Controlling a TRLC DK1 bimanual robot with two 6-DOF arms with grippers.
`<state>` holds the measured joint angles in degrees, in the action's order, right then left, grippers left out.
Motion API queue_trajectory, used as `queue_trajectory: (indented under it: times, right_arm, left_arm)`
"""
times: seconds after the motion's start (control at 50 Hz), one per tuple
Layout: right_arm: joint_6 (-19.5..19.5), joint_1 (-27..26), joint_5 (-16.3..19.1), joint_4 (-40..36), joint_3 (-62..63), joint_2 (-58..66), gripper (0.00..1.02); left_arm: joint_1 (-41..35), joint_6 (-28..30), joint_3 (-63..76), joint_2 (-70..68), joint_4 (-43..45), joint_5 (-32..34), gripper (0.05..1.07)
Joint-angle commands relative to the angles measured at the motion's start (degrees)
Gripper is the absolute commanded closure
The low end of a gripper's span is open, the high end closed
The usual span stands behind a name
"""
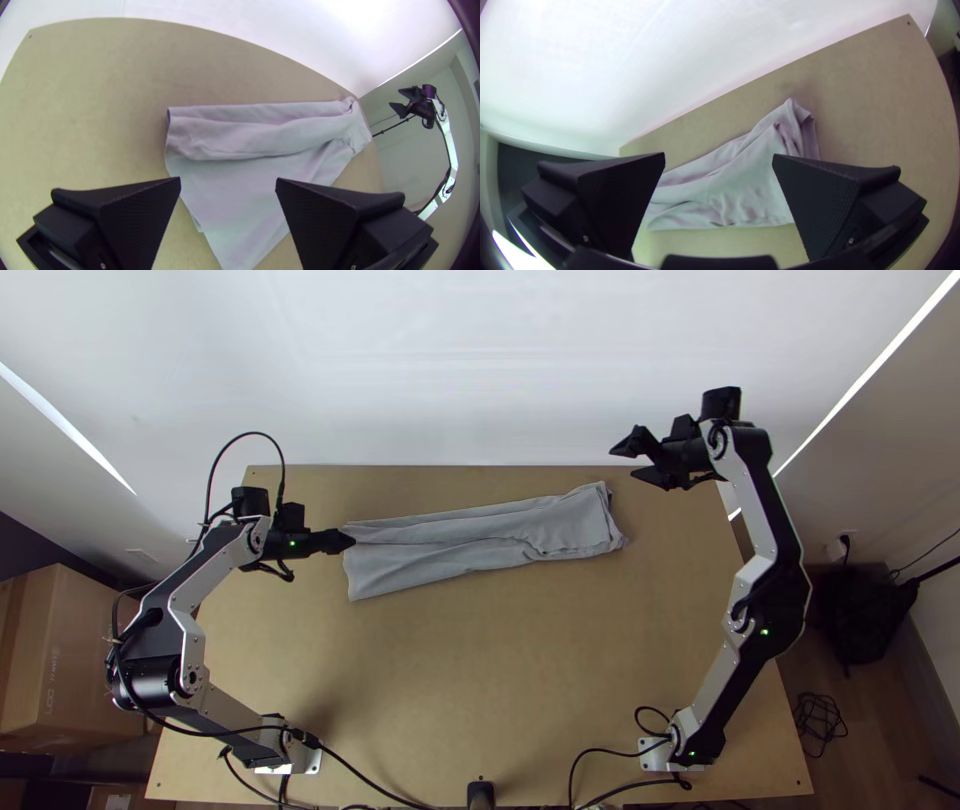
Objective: Fold the t-shirt
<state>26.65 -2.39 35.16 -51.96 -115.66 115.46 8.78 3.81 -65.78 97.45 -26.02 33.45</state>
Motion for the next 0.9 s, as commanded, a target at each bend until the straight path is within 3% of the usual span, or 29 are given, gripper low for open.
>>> queue_trajectory:
  times: [0.0,0.14,0.52,0.88]
  right_arm:
    - [3.5,-0.9,4.2,-0.6,4.0,-2.7,0.03]
    - [4.7,-1.6,6.0,0.0,5.5,-4.5,0.03]
    - [5.1,-2.6,6.0,0.3,5.4,-6.7,0.03]
    - [5.2,-2.4,6.0,0.4,5.4,-8.1,0.03]
  left_arm:
    - [0.7,-1.4,1.7,2.0,0.2,0.7,0.12]
    - [1.7,-2.1,2.2,3.8,1.7,0.6,0.12]
    - [-1.0,-2.8,2.8,8.8,6.2,-3.8,0.12]
    - [-12.3,-6.4,-1.1,12.4,6.8,-8.3,0.12]
